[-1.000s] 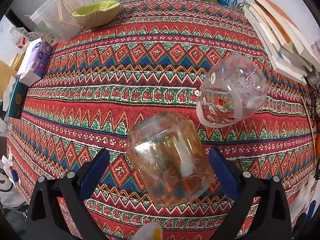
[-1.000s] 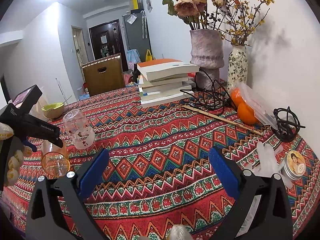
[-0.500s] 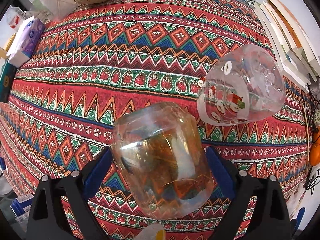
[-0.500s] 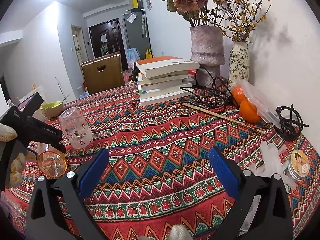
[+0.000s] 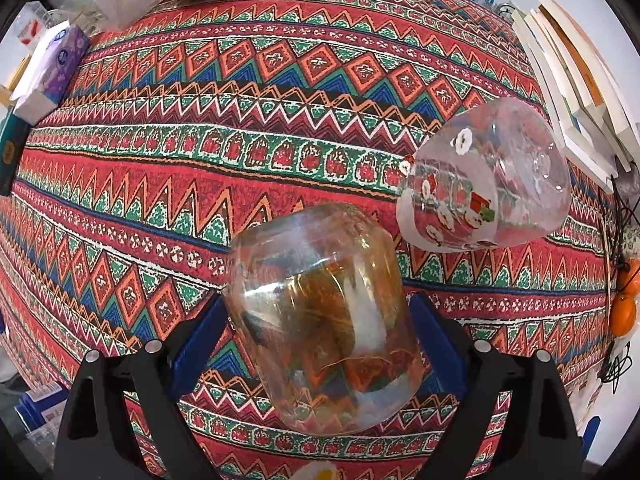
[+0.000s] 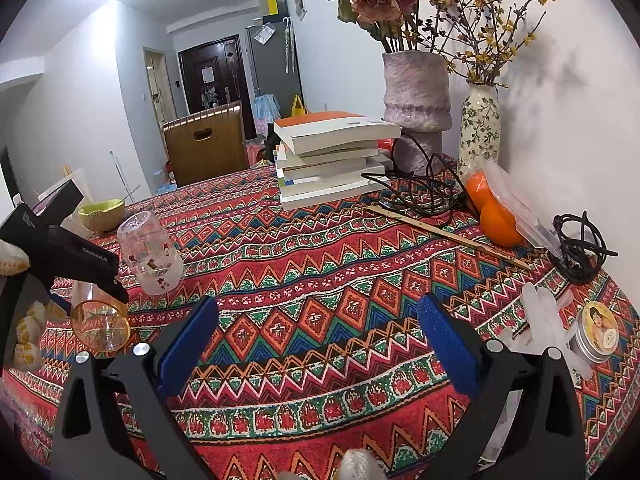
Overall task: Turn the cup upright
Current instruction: 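Close the left tool on the amber glass cup and lift it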
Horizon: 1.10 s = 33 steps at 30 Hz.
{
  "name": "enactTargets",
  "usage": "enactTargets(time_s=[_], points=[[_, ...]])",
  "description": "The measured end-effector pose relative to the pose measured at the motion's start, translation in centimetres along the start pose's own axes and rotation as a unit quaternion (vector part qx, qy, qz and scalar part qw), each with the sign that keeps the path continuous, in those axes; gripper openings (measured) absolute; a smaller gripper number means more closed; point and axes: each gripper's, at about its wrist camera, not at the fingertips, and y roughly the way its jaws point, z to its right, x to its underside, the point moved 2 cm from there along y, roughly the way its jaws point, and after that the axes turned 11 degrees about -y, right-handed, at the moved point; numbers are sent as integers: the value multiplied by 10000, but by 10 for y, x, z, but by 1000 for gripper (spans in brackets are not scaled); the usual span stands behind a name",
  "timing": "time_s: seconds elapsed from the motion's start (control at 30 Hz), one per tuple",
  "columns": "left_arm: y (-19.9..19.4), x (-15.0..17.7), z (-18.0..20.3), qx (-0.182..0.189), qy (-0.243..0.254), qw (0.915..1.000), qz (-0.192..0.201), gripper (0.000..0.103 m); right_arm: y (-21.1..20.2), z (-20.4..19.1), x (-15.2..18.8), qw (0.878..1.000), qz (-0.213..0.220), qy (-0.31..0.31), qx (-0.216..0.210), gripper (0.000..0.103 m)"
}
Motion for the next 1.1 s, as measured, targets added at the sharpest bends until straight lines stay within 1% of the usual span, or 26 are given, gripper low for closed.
enactTargets(time_s=[0.27, 0.37, 0.47, 0.7, 0.87, 0.97, 1.1], points=[[0, -4, -4, 36, -4, 9999, -113, 88, 0, -1, -1, 10000, -11, -27, 31, 96], [1, -2, -2, 9, 192, 9998, -77, 87, 0, -2, -2, 10000, -12, -41, 38, 96], [-1, 1, -2, 43, 239, 9997, -53, 86, 0, -4, -2, 10000, -2, -50, 36, 96], [-7, 11, 0, -29, 568, 9984, -46, 82, 2, -8, -2, 9999, -52, -105, 63, 96], [-14, 20, 2, -105, 855, 9963, 25, 80, 2, -9, -1, 9998, -85, -132, 88, 96], [-20, 24, 1, -85, 931, 9956, 30, 80, -1, -10, -1, 9999, -82, -118, 90, 96], [-30, 31, -3, -91, 1139, 9933, 194, 79, -6, -13, 0, 9998, -70, -150, 81, 96]])
